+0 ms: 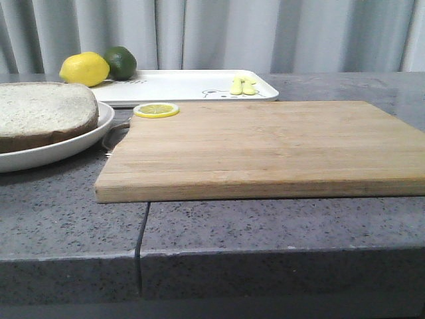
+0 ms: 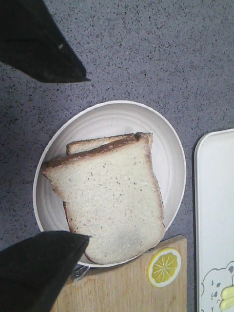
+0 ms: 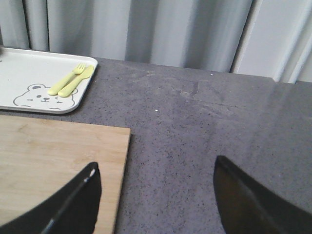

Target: Place bread and move sandwich to tray

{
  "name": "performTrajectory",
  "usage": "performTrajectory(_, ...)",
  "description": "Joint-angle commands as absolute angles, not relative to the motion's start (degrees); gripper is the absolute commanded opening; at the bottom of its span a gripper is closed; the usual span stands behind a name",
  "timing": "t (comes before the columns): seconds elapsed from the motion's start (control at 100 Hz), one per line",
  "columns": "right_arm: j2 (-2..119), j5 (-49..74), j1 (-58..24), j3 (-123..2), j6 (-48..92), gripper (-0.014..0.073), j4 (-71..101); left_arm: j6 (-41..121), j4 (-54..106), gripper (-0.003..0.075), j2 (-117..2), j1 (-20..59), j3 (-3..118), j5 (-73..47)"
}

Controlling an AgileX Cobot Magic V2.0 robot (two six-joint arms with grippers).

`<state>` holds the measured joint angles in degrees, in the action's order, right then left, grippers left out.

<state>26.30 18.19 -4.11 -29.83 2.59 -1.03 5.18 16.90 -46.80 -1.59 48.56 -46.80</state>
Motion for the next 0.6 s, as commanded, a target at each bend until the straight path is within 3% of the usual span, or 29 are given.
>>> performTrajectory(0.0, 21.82, 13.84, -3.67, -27.96, 2.46, 0.0498, -1.84, 4.78, 18.32, 0.0575, -46.68, -1.76, 50.56, -43.68)
performTrajectory(0.18, 16.35, 13.78, -3.67, -24.66, 2.46, 0.0498, -1.84, 4.78, 18.32, 0.0575, -46.68, -1.76, 50.56, -43.68)
performTrajectory(0.59, 16.23, 12.89, -3.67, -24.59, 2.46, 0.0498, -1.79, 4.78, 18.32, 0.0575, -46.68, -1.76, 50.56, -43.68)
